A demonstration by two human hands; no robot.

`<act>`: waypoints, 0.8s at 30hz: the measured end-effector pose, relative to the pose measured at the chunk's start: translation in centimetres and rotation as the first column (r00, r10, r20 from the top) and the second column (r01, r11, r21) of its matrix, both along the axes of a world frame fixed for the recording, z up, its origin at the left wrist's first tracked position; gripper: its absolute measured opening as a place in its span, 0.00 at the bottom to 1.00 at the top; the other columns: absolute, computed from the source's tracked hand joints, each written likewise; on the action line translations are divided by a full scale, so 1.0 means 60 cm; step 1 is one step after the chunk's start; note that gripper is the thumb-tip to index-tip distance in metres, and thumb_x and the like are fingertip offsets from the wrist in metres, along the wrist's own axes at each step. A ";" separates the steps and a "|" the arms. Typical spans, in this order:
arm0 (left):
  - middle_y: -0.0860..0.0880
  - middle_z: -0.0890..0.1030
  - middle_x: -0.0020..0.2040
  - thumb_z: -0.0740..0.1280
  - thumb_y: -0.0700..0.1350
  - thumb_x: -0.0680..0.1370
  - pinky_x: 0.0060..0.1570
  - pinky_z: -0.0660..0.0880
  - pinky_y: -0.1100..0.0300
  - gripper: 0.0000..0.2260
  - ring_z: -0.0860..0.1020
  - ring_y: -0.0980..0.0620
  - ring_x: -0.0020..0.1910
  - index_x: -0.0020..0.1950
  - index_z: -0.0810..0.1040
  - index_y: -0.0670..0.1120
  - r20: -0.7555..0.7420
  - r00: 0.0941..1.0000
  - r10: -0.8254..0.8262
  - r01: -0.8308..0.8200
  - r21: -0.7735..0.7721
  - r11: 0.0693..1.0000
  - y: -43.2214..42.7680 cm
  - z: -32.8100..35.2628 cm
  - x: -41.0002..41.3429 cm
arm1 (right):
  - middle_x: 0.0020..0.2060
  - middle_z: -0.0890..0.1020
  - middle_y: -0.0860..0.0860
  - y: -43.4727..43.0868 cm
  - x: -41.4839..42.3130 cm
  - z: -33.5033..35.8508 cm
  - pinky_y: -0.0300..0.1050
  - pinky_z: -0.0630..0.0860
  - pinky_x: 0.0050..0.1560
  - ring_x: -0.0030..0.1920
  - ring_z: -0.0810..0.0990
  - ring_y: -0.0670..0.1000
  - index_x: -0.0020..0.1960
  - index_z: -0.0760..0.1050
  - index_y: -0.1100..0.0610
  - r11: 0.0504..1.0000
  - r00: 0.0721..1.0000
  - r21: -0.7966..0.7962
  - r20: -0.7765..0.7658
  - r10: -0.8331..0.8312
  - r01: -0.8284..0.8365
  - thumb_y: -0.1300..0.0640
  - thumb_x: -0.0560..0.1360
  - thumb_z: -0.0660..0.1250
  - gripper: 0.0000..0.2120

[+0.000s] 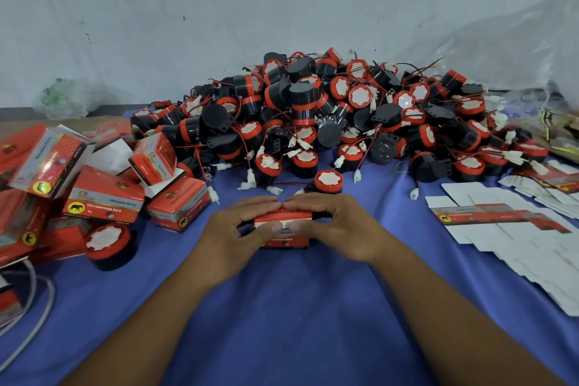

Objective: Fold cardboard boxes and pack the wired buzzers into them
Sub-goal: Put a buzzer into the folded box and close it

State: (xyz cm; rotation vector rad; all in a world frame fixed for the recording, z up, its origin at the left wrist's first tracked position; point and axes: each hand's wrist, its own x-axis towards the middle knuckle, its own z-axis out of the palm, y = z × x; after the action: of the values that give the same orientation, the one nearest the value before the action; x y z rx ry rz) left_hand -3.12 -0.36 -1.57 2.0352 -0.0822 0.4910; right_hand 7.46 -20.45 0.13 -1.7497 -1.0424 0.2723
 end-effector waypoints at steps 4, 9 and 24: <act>0.59 0.80 0.59 0.69 0.51 0.75 0.53 0.72 0.75 0.12 0.77 0.66 0.59 0.58 0.80 0.58 0.024 0.999 0.040 -0.040 0.010 0.999 -0.006 0.003 0.002 | 0.58 0.83 0.45 0.004 0.000 -0.005 0.45 0.78 0.62 0.60 0.80 0.44 0.62 0.82 0.54 1.000 1.000 0.024 0.017 -0.012 0.012 0.55 0.77 0.72 0.14; 0.59 0.80 0.59 0.66 0.50 0.77 0.56 0.71 0.75 0.15 0.76 0.67 0.60 0.61 0.81 0.49 0.052 0.997 0.052 -0.055 0.075 0.996 -0.008 0.004 0.001 | 0.57 0.83 0.42 0.005 0.001 -0.009 0.37 0.75 0.62 0.61 0.79 0.40 0.62 0.82 0.52 0.999 0.995 0.036 0.093 -0.022 0.019 0.53 0.79 0.70 0.13; 0.63 0.80 0.57 0.62 0.53 0.78 0.51 0.74 0.73 0.15 0.78 0.68 0.57 0.62 0.80 0.53 0.034 0.998 0.053 -0.056 0.100 0.993 -0.001 0.008 0.001 | 0.54 0.85 0.43 0.007 0.002 -0.001 0.50 0.81 0.52 0.55 0.83 0.45 0.62 0.82 0.49 0.999 0.959 -0.027 0.280 -0.028 0.037 0.47 0.81 0.65 0.13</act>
State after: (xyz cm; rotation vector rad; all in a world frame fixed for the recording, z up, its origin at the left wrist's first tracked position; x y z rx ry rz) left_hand -3.07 -0.40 -1.12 2.1332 -0.0716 0.5627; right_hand 7.59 -20.04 0.09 -1.8695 -1.2149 0.0194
